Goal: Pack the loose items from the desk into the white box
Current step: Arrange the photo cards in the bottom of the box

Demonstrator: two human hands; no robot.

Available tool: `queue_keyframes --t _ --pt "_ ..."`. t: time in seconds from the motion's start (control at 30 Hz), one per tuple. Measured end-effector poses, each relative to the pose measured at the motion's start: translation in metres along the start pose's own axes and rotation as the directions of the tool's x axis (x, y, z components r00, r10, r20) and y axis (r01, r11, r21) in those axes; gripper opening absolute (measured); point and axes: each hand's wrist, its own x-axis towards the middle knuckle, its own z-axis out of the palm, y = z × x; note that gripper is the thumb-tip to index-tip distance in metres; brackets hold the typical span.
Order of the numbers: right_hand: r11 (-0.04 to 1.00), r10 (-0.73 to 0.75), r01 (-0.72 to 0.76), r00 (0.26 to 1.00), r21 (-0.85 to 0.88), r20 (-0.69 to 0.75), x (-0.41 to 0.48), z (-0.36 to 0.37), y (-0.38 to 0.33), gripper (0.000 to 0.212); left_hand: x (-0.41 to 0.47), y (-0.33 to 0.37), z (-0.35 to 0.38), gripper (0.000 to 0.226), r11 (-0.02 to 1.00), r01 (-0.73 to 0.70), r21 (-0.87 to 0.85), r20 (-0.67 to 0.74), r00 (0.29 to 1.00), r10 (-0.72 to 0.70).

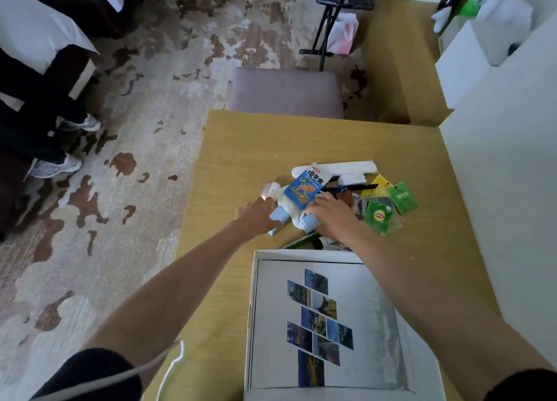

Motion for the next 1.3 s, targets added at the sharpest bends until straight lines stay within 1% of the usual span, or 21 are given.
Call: queue_keyframes --t 0.07,0.13,0.17,0.23,0.3,0.37,0.43,0.5,0.57,0.63,0.7,0.73,0.77,0.8,0.87,0.93,1.0,1.1,1.17,1.23,1.3 --pt "1.000 0.001 -0.001 1.000 0.013 0.006 0.001 -0.002 0.000 0.037 0.007 0.002 0.005 0.064 0.999 -0.032 0.039 -0.015 0.999 0.033" --pt "0.997 0.017 -0.016 1.000 0.070 -0.015 -0.002 -0.006 0.003 0.039 0.013 0.006 0.008 0.063 0.994 -0.061 0.089 -0.048 0.997 0.065" --pt "0.990 0.044 -0.037 0.998 0.136 -0.045 -0.006 -0.009 0.004 0.040 0.015 0.007 0.009 0.060 0.991 -0.070 0.115 -0.062 0.995 0.078" --pt "0.925 0.138 -0.093 0.986 0.368 -0.098 -0.020 -0.015 0.007 0.039 0.017 0.009 0.008 0.055 0.991 -0.064 0.117 -0.073 0.995 0.073" --pt "0.778 0.227 -0.103 0.966 0.620 -0.124 -0.042 -0.022 0.009 0.040 0.012 0.007 0.003 0.053 1.000 -0.018 0.015 -0.069 0.997 0.019" --pt "0.570 0.286 -0.060 0.950 0.820 -0.129 -0.067 -0.030 0.009 0.039 0.001 0.002 -0.003 0.048 0.980 0.029 -0.195 -0.064 0.997 -0.043" --pt "0.360 0.329 -0.013 0.938 0.933 -0.114 -0.090 -0.038 0.007 0.035 -0.015 -0.003 -0.010 0.046 0.900 0.040 -0.435 -0.069 0.995 -0.077" --pt "0.194 0.340 0.062 0.932 0.979 -0.126 -0.110 -0.044 0.003 0.027 -0.037 -0.006 -0.018 0.040 0.785 -0.011 -0.620 -0.132 0.987 -0.090" --pt "0.092 0.328 0.125 0.933 0.988 -0.149 -0.127 -0.047 -0.001 0.020 -0.066 -0.004 -0.027 0.036 0.682 -0.108 -0.723 -0.234 0.968 -0.095" --pt "0.048 0.295 0.160 0.941 0.986 -0.167 -0.142 -0.047 -0.005 0.014 -0.102 0.004 -0.034 0.036 0.614 -0.224 -0.757 -0.339 0.938 -0.076" --pt "0.018 0.224 0.182 0.958 0.983 -0.181 -0.154 -0.044 -0.010 0.010 -0.142 0.018 -0.037 0.037 0.571 -0.337 -0.749 -0.428 0.904 -0.027" --pt "0.007 0.183 0.186 0.966 0.982 -0.185 -0.159 -0.041 -0.011 0.012 -0.160 0.027 -0.036 0.036 0.555 -0.384 -0.738 -0.460 0.888 0.003" --pt "-0.002 0.141 0.187 0.973 0.982 -0.185 -0.164 -0.038 -0.013 0.015 -0.177 0.035 -0.034 0.036 0.570 -0.414 -0.710 -0.483 0.875 0.034" --pt "-0.004 0.102 0.184 0.978 0.983 -0.183 -0.170 -0.035 -0.015 0.018 -0.192 0.043 -0.031 0.037 0.619 -0.433 -0.656 -0.502 0.862 0.071" --pt "0.023 0.039 0.169 0.985 0.985 -0.170 -0.180 -0.027 -0.016 0.026 -0.213 0.056 -0.020 0.040 0.760 -0.435 -0.482 -0.520 0.841 0.152" --pt "0.107 0.010 0.128 0.991 0.986 -0.130 -0.188 -0.016 -0.019 0.039 -0.227 0.065 -0.004 0.045 0.836 -0.403 -0.373 -0.477 0.856 0.200" --pt "0.231 -0.027 0.097 0.995 0.968 -0.093 -0.195 -0.002 -0.021 0.050 -0.237 0.071 0.013 0.048 0.897 -0.362 -0.254 -0.409 0.881 0.239" --pt "0.379 -0.085 0.042 0.996 0.924 -0.011 -0.204 0.020 -0.024 0.056 -0.245 0.071 0.037 0.049 0.945 -0.327 -0.016 -0.333 0.893 0.304" --pt "0.441 -0.100 0.006 0.994 0.897 0.043 -0.209 0.033 -0.026 0.056 -0.246 0.070 0.048 0.052 0.954 -0.296 0.057 -0.289 0.909 0.299" --pt "0.479 -0.099 -0.037 0.990 0.877 0.096 -0.213 0.043 -0.028 0.054 -0.245 0.070 0.056 0.056 0.974 -0.219 0.061 -0.230 0.946 0.228" --pt "0.503 -0.094 -0.069 0.986 0.862 0.134 -0.216 0.051 -0.030 0.054 -0.241 0.071 0.061 0.054 0.988 -0.146 0.053 -0.179 0.972 0.153"
